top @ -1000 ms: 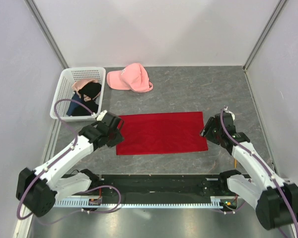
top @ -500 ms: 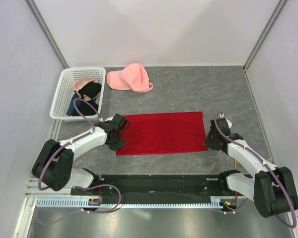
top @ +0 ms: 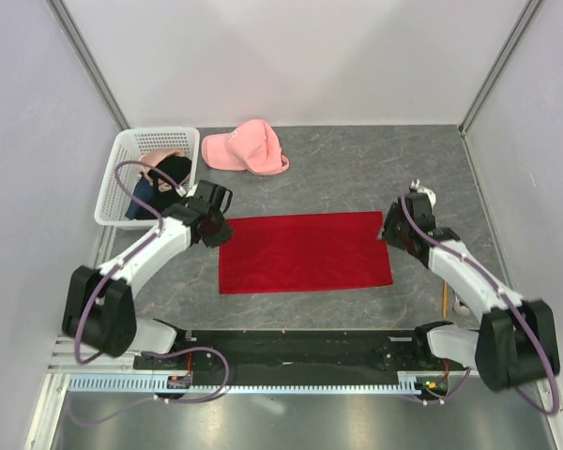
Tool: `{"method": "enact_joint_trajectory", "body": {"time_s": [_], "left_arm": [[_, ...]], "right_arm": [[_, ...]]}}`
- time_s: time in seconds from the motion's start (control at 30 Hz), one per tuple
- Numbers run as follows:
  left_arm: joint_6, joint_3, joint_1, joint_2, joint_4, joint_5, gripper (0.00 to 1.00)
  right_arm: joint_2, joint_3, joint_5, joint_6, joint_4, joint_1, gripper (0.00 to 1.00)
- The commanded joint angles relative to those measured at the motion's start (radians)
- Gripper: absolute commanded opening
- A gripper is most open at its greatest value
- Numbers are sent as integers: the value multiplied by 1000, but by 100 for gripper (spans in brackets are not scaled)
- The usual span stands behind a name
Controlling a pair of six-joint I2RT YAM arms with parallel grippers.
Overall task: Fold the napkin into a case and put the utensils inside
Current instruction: Fold and flatten the napkin at the center of the board.
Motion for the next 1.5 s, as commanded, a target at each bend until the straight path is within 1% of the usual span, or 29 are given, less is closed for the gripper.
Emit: {"method": "enact_joint_trajectory", "body": {"time_s": [0.0, 0.03, 0.07, 0.1, 0.13, 0.2, 0.27, 0.47, 0.73, 1.0, 1.2, 1.3, 1.4, 1.43, 1.47], "left_arm": [[109, 134, 57, 156, 54, -36, 15], [123, 154, 62, 214, 54, -44, 14], [128, 192, 71, 239, 55, -56, 12], [129, 208, 72, 265, 54, -60, 12], [137, 221, 75, 285, 55, -62, 11], [146, 255, 86, 340, 54, -74, 9], [151, 264, 101, 369, 54, -88, 8], [132, 284, 131, 429, 63, -51, 8], [129, 326, 138, 497, 57, -65, 8], [143, 410, 166, 586, 32, -67, 8], [167, 461, 174, 641, 22, -71, 8], [178, 467, 177, 637, 18, -50, 8], [184, 455, 174, 588, 18, -28, 10], [187, 447, 174, 572, 18, -4, 12], [189, 443, 172, 555, 18, 7, 13]], "right_arm": [[216, 201, 66, -113, 92, -4, 49], [249, 224, 75, -121, 98, -3, 47], [278, 262, 78, -127, 101, -3, 41], [328, 278, 81, -132, 104, -4, 37], [349, 290, 78, -131, 114, -6, 34], [392, 297, 69, -121, 144, -6, 25], [416, 306, 67, -123, 184, -4, 20], [488, 342, 98, -120, 206, -6, 20], [564, 393, 124, -132, 227, -6, 20], [671, 441, 101, -129, 276, -9, 20], [746, 476, 121, -170, 307, -9, 20], [754, 490, 138, -200, 307, -9, 20], [713, 497, 156, -204, 267, -9, 24], [684, 511, 170, -198, 238, -9, 32], [668, 519, 182, -187, 171, -9, 38]]}}
